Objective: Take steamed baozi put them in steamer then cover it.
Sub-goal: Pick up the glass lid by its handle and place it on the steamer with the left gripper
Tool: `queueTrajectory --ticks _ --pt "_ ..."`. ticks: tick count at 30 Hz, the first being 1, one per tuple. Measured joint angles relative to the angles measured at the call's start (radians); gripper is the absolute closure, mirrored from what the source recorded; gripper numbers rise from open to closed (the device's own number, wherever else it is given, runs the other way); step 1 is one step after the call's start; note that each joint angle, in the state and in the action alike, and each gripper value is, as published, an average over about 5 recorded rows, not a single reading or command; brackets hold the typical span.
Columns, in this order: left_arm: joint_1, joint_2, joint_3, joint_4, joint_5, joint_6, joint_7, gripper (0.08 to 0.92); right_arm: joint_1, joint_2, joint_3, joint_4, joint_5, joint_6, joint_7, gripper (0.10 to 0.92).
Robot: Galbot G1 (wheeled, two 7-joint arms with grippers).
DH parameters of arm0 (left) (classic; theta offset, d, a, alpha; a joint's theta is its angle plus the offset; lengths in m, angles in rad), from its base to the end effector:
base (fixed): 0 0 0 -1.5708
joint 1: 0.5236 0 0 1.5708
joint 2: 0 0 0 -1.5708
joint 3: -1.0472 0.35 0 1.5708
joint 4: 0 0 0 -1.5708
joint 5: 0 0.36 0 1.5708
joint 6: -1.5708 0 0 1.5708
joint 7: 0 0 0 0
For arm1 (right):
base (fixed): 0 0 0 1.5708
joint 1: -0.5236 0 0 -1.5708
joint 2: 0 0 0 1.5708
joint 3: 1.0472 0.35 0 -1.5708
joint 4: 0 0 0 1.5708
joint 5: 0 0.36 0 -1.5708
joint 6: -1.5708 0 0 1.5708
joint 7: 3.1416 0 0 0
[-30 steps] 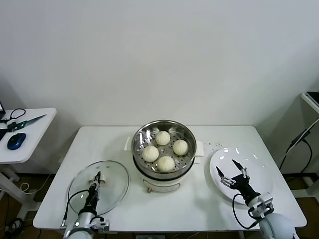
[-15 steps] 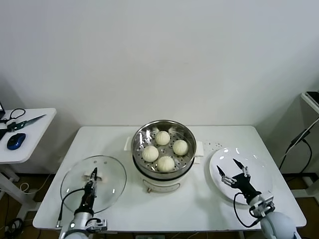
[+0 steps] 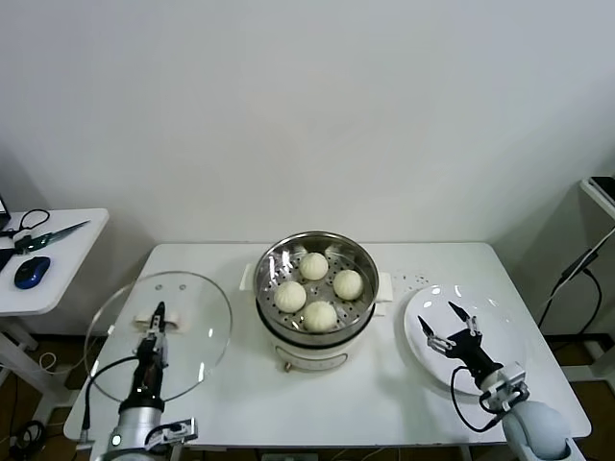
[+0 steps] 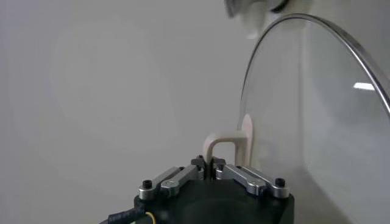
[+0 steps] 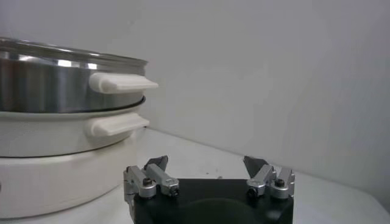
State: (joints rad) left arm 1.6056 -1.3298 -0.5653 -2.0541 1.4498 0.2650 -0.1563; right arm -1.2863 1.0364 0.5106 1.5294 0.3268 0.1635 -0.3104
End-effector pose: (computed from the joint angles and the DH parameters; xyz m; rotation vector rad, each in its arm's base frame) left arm 0.1778 0.0565 -0.3165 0.2957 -2.0234 -2.3108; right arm 0.2745 -0.1818 -0.3926 0.5142 -2.9357 0.2756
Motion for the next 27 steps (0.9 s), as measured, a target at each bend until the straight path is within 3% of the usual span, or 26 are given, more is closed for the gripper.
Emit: queueTrajectory --ticks 9,15,20,27 --pt "-0.059 0.131 0.135 -0.084 0.0 0.183 0.079 0.853 0.033 -0.003 -0.023 -0.03 -0.016 -0.001 0.004 0.203" --pt "-0.197 0.182 0.3 -0.099 0.04 0.295 0.21 0.853 0.054 -0.003 -0.028 -0.054 -0.024 -0.002 0.005 0.203" --pt "-0.336 0.168 0.437 -0.086 0.09 0.369 0.338 0.853 0.063 -0.008 -0.025 -0.074 -0.026 0.002 0.005 0.203" --pt "-0.481 0.079 0.593 -0.027 0.131 0.442 0.447 0.853 0.065 -0.015 -0.01 -0.095 -0.026 0.012 0.003 0.203"
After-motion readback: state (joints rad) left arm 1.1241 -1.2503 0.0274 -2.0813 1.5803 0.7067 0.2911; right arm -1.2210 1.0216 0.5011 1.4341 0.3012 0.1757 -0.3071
